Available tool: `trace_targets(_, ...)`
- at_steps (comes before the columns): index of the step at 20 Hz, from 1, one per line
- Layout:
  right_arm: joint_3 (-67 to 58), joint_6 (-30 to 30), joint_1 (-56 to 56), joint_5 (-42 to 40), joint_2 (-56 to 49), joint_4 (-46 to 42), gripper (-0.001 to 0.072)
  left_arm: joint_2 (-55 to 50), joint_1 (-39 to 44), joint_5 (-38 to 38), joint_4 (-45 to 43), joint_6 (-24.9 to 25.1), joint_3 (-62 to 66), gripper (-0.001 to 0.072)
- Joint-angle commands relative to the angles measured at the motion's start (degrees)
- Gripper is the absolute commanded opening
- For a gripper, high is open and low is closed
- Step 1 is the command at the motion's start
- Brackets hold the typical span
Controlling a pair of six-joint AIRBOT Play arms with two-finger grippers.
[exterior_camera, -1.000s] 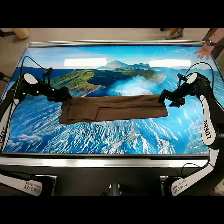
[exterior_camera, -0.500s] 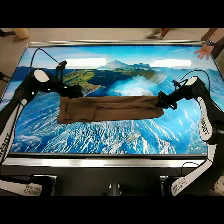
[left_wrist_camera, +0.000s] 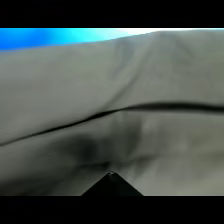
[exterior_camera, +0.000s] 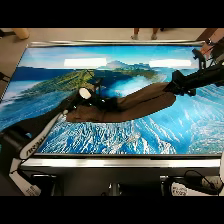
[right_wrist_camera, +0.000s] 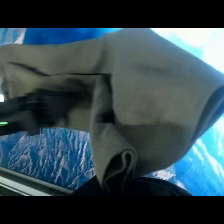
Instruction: Fold the shirts.
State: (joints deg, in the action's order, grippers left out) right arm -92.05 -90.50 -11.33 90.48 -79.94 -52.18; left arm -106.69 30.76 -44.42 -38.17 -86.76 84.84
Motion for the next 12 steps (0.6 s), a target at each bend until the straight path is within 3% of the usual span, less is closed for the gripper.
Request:
trace_targets(1,-0.02,-3.34,0.07,4.46,8.48,1.46,0.002,-5.6,8.94,10.1,24.79,7.85,0.22,0.0025)
trace_targets(3,-0.02,-3.37,0.07,3.78,10.16,3.26,0.002,-8.31,11.98,10.95,33.55,13.05,1.88,0.0025)
trace_targets(6,0.0,-4.04,0.17,-0.79,9.64,4.31,0.002,-8.37,9.4,4.68,32.92,18.58,3.26,0.0022)
trace_targets(8,0.0,-4.39,2.8,-3.32,7.23,5.01,0.002,-4.07,4.42,2.73,23.34,18.25,3.23,0.0021)
trace_targets(12,-0.02,-3.87,17.31,-17.03,-1.64,8.87,0.0021,10.08,-10.03,-2.4,-2.43,8.5,3.26,0.0021)
